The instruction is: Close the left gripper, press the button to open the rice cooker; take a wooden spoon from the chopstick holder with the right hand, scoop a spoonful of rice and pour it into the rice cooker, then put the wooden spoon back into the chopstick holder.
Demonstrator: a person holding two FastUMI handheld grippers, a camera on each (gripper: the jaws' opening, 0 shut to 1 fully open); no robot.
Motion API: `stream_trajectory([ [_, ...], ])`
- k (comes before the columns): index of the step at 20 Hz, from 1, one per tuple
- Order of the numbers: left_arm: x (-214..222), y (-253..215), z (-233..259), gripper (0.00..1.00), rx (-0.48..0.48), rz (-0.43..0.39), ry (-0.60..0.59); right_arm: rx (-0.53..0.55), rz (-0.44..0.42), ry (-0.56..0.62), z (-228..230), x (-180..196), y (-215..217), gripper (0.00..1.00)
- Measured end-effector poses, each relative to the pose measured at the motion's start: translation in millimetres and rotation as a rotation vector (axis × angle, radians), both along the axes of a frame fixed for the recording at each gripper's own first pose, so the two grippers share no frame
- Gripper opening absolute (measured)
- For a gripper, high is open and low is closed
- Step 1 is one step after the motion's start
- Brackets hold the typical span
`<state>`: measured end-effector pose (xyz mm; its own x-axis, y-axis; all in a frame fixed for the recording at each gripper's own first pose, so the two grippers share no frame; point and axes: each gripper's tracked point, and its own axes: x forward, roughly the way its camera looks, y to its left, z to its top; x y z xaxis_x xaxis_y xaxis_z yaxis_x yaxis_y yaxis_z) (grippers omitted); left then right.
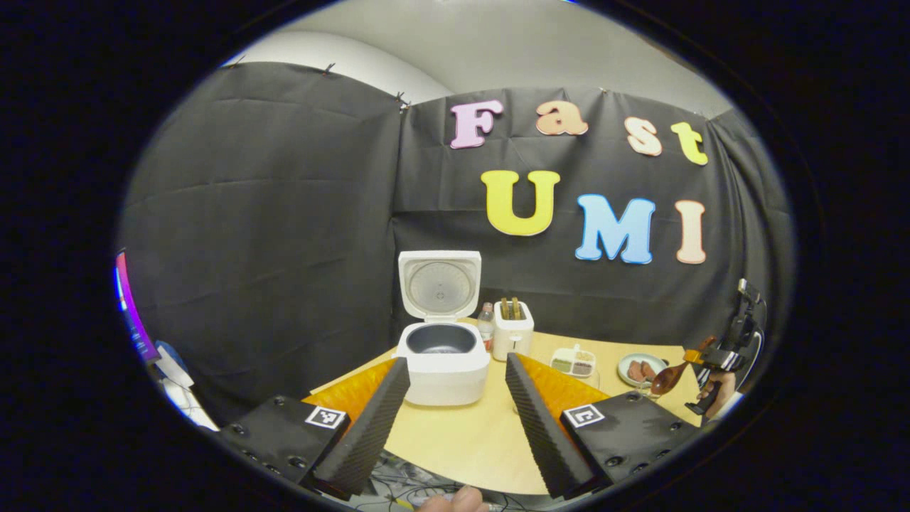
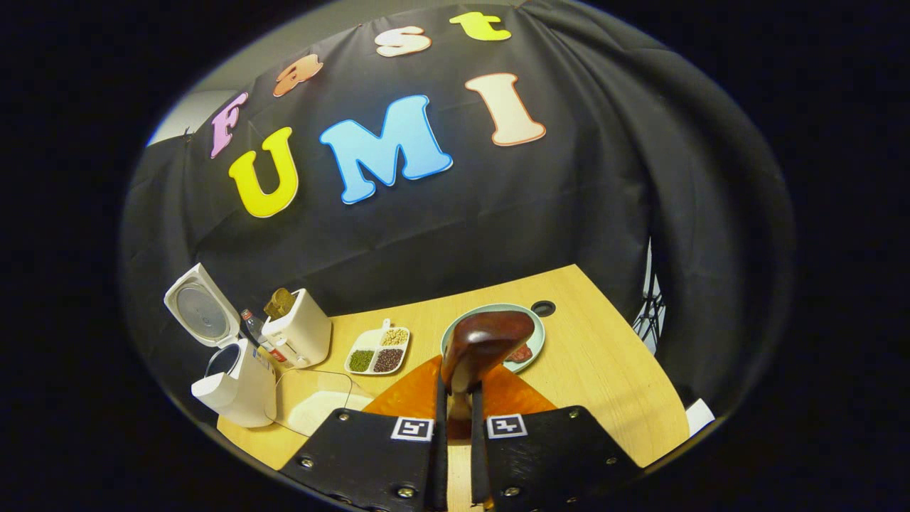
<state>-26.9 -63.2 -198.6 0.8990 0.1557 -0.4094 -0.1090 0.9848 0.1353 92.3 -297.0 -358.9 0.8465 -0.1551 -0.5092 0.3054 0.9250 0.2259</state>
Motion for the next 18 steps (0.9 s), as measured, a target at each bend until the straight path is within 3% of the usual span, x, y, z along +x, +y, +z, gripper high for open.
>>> stream_trajectory([
  [4,-4.4,44.7,12.7,0.95,-0.075,-0.032,-0.032,-0.063,0.005,-0.028,48.6,-26.2,36.2,0.13],
  [9,-15.3,117.4,45.0,0.95,-0.088,-0.064,-0.104,-0.071,0.098,-0.066,89.1,-34.2,133.9,0.13],
  [13,-18.8,159.2,54.0,0.94,-0.125,-0.034,-0.119,-0.029,0.169,-0.043,83.4,-15.9,206.6,0.13],
  [18,6.2,188.2,48.6,0.95,-0.11,0.036,-0.106,-0.025,0.231,0.026,37.6,41.6,248.3,0.13],
])
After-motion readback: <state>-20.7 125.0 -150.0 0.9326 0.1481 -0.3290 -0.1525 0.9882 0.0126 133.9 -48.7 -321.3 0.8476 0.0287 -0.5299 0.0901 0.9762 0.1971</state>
